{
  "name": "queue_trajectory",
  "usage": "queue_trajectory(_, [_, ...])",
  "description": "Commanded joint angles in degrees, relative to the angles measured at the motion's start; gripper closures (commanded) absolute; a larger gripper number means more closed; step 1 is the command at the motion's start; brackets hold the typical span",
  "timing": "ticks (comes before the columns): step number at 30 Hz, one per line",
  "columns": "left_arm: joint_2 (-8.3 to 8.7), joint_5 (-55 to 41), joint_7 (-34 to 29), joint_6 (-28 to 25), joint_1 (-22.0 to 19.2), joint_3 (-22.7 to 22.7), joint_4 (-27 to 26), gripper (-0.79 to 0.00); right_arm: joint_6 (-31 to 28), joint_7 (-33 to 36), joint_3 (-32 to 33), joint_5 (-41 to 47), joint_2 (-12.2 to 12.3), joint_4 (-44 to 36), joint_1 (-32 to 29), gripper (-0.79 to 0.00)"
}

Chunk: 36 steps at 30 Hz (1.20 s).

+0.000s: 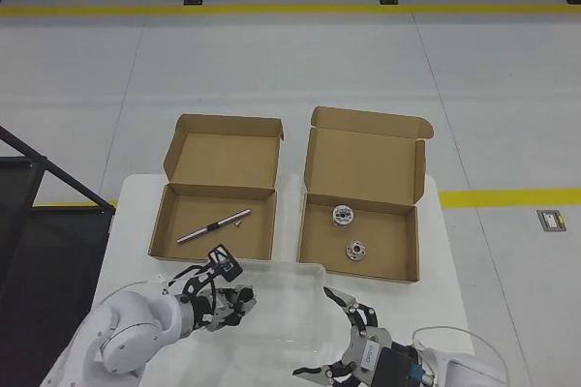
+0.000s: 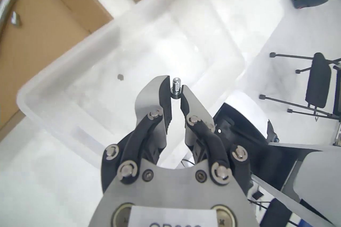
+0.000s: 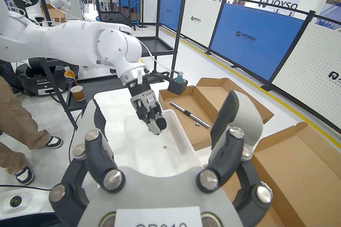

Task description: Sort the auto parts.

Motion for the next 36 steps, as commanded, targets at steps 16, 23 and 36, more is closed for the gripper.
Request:
queue_trajectory(16, [2.37,-6.4,17.64,-29.47,10.42,-12.35,-2.89,0.0,0.0,0.0,0.0,0.0,0.0,0.0,0.0,-0.785])
queue_trajectory(23, [2.01,8.72,19.3,-12.41,9.95,-13.93,-4.38,0.0,0.0,0.0,0.0,0.0,0.0,0.0,0.0,-0.785])
queue_trajectory(36, [1.17,18.27,23.62,-0.38,-0.56,-8.58,4.74,0.0,0.0,0.0,0.0,0.0,0.0,0.0,0.0,-0.785])
